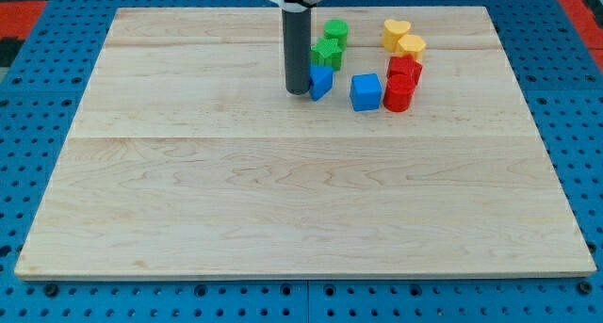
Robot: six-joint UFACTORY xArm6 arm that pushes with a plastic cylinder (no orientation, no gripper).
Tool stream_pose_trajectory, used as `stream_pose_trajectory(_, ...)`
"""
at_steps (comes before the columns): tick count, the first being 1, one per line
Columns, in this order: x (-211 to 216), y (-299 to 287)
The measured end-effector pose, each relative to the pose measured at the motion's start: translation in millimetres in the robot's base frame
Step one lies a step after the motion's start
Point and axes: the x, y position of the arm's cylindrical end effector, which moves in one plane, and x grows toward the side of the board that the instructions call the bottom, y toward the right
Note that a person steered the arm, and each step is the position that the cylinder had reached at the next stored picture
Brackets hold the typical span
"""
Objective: Move the green circle to the right side of the green star
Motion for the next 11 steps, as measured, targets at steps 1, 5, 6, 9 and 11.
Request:
stream_pose_trajectory(1, -6, 0)
stream_pose_trajectory(5, -74, -60)
stream_pose_trajectory(6, -109, -33)
stream_pose_trajectory(9, -125, 54)
stream_pose_trajectory(11, -125, 57)
